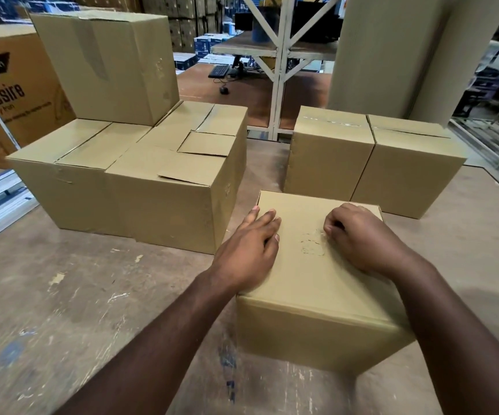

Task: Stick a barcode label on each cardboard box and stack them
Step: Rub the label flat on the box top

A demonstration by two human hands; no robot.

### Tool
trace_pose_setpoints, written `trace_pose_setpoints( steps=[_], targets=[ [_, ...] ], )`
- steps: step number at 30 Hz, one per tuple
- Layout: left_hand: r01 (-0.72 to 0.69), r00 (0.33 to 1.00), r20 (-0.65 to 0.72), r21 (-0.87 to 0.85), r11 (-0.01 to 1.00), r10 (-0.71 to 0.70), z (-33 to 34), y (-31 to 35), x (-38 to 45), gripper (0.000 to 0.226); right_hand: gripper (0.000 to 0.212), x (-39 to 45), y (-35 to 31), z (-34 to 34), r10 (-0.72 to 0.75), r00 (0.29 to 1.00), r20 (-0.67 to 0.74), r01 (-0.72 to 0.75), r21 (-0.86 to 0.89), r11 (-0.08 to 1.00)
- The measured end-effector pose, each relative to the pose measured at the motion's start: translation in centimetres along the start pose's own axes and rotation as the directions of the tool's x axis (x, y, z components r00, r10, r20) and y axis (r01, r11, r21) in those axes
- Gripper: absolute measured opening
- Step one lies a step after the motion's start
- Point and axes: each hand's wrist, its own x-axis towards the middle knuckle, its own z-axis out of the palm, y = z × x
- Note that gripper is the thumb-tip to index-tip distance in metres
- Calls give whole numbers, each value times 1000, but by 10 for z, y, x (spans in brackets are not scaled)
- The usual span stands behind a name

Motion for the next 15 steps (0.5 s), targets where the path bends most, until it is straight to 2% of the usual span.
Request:
trace_pose_setpoints(
  steps=[4, 6, 7, 8, 10, 11, 13, 15],
  targets=[
    [6, 1000, 2, 9, 1000, -6, 0, 1, -1, 49, 21, -12, 6, -2, 48, 998, -44, -31, 325, 945],
    [5, 1000, 2, 11, 1000, -5, -1, 3, -1, 49, 35, -16, 8, -1, 131, 985, -109, -62, 486, 872],
    [5, 1000, 2, 12, 1000, -5, -1, 4, -1, 49, 41, -17, 8, -1, 157, 976, -149, -65, 493, 868],
    [4, 1000, 4, 13, 1000, -4, -1, 5, -1, 49, 41, -18, 9, -1, 162, 972, -172, -70, 446, 892],
    [4, 1000, 7, 9, 1000, -4, -1, 5, -2, 49, 18, -19, 10, 4, 105, 976, -189, -51, 272, 961],
    [3, 1000, 7, 5, 1000, -3, -1, 5, -2, 49, 13, -21, 10, 8, 57, 984, -168, -30, 161, 986],
    [3, 1000, 3, 1, 1000, -3, -1, 5, -2, 49, 32, -22, 12, 20, -34, 989, -144, 27, -47, 999],
    [7, 1000, 2, 4, 1000, -7, 0, 5, -2, 49, 25, -20, 8, 20, -83, 981, -177, 60, -129, 990]
  ],
)
